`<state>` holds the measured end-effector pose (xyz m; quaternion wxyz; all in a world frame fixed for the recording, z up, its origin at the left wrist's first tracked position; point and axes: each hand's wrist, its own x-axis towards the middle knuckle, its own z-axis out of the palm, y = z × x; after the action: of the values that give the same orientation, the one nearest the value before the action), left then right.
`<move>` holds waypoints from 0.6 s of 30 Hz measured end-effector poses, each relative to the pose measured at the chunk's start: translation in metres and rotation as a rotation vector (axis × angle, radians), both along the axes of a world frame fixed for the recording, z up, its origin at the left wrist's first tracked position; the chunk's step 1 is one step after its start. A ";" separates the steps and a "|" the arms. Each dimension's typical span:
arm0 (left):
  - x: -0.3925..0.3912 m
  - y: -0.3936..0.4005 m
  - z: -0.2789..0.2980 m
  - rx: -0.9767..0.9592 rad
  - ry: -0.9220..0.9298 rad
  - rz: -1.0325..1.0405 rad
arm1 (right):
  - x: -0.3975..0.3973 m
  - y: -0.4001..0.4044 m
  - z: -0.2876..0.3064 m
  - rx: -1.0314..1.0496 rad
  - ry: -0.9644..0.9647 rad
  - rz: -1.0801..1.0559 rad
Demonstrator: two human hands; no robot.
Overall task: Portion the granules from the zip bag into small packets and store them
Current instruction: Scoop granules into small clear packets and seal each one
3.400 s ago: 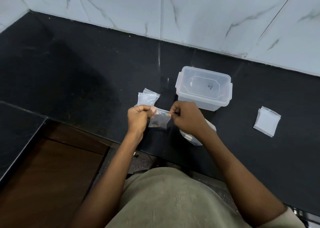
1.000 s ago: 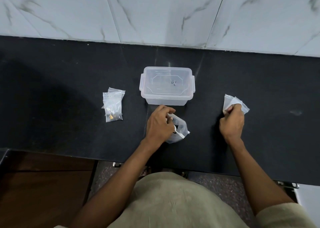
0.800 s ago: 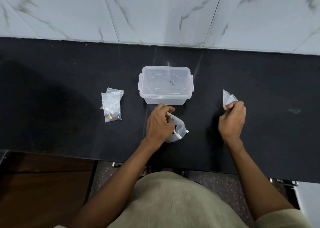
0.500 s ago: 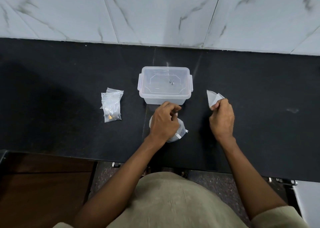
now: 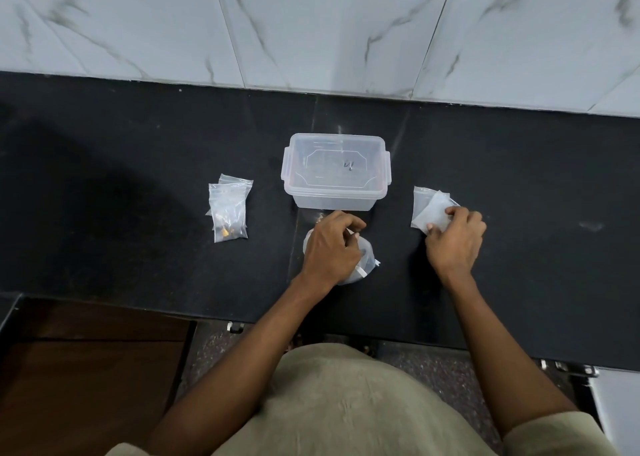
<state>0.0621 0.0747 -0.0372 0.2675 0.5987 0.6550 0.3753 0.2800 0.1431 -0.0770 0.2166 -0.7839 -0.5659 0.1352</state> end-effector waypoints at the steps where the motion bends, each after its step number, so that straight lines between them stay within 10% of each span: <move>1: 0.000 0.000 0.000 -0.006 -0.001 -0.002 | 0.000 0.001 0.001 -0.063 -0.063 0.004; 18: -0.001 0.001 -0.005 -0.073 -0.048 0.010 | 0.012 0.007 0.010 -0.101 0.261 -0.209</move>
<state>0.0615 0.0758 -0.0417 0.3030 0.5763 0.6646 0.3667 0.2918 0.1503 -0.0672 0.2613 -0.8244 -0.4408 0.2406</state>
